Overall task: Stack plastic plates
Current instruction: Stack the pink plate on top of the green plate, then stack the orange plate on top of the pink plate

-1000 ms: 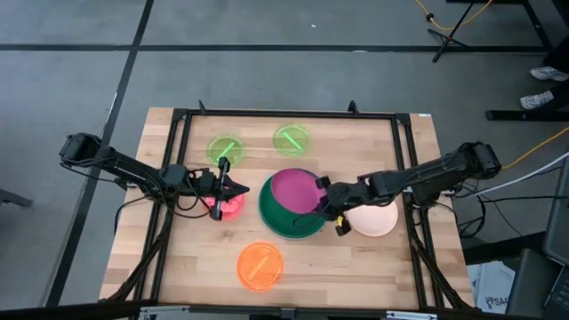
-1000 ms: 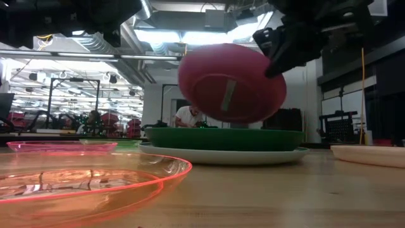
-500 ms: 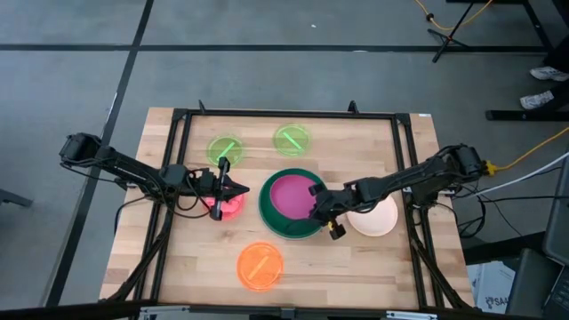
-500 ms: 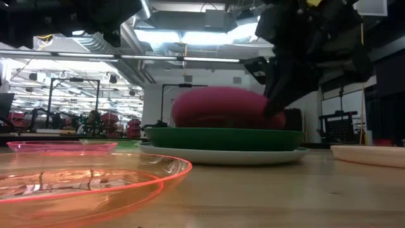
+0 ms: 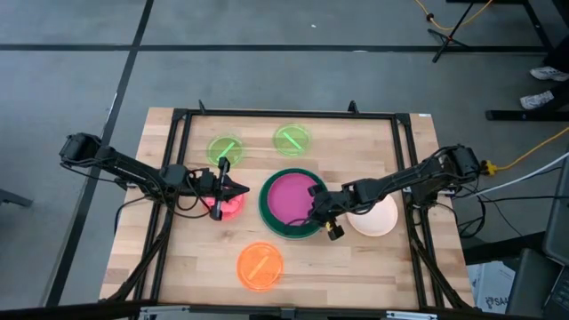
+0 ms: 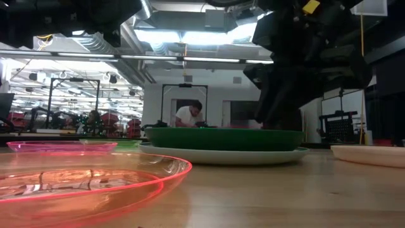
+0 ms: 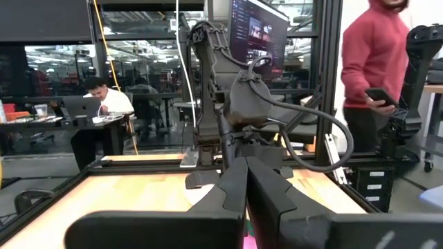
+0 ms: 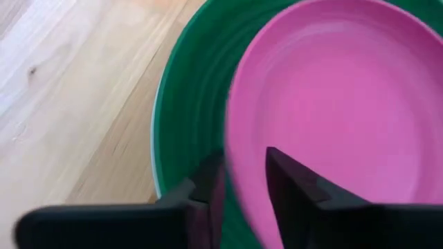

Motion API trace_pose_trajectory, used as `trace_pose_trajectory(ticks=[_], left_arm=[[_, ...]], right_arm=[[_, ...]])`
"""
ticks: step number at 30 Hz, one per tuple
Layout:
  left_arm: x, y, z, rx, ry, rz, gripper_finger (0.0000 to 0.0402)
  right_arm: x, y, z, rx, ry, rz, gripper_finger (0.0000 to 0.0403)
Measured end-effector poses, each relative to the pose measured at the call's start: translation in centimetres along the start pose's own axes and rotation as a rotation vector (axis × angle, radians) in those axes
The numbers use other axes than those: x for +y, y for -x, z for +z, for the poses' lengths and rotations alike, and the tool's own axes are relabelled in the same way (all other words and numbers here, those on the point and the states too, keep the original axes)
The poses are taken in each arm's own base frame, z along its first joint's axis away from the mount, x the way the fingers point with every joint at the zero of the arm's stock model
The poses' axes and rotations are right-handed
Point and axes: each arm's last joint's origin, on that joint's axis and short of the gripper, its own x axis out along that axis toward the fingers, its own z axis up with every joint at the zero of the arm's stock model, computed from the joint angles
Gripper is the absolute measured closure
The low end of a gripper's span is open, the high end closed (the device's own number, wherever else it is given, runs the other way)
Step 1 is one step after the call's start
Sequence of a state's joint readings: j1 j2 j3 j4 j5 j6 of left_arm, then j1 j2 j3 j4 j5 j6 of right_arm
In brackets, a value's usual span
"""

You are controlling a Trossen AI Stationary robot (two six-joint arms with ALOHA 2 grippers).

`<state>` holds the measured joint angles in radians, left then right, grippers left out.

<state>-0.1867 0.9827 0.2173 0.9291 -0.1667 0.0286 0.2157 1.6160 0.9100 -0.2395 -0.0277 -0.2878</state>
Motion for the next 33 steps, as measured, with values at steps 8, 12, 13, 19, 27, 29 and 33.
trace_pose_trajectory(ticks=[8,12,13,19,27,29,33], left_arm=[[0.0,0.0,0.0,0.0,0.0,0.0,0.0398],[0.0,0.0,0.0,-0.001,0.0,0.0,0.0398],[0.0,0.0,0.0,0.0,0.0,-0.001,0.0398],[0.0,0.0,0.0,0.001,-0.001,-0.004,0.0398],[0.0,0.0,0.0,0.002,-0.001,-0.004,0.0398],[0.0,0.0,0.0,0.001,-0.001,-0.004,0.0398],[0.0,0.0,0.0,0.001,-0.001,-0.004,0.0398]], right_arm=[[0.1,3.4,-0.1,0.01,-0.053,0.002,0.0274],[0.3,5.9,-0.4,0.019,-0.087,0.004,0.0276],[0.3,6.5,-0.5,0.026,-0.099,0.003,0.0276],[0.5,9.1,-1.5,0.074,-0.15,-0.047,0.0276],[0.8,11.6,-2.7,0.073,-0.184,-0.087,0.0276],[0.9,12.0,-3.2,0.064,-0.187,-0.108,0.0276],[1.1,12.3,-4.8,0.082,-0.206,-0.192,0.0276]])
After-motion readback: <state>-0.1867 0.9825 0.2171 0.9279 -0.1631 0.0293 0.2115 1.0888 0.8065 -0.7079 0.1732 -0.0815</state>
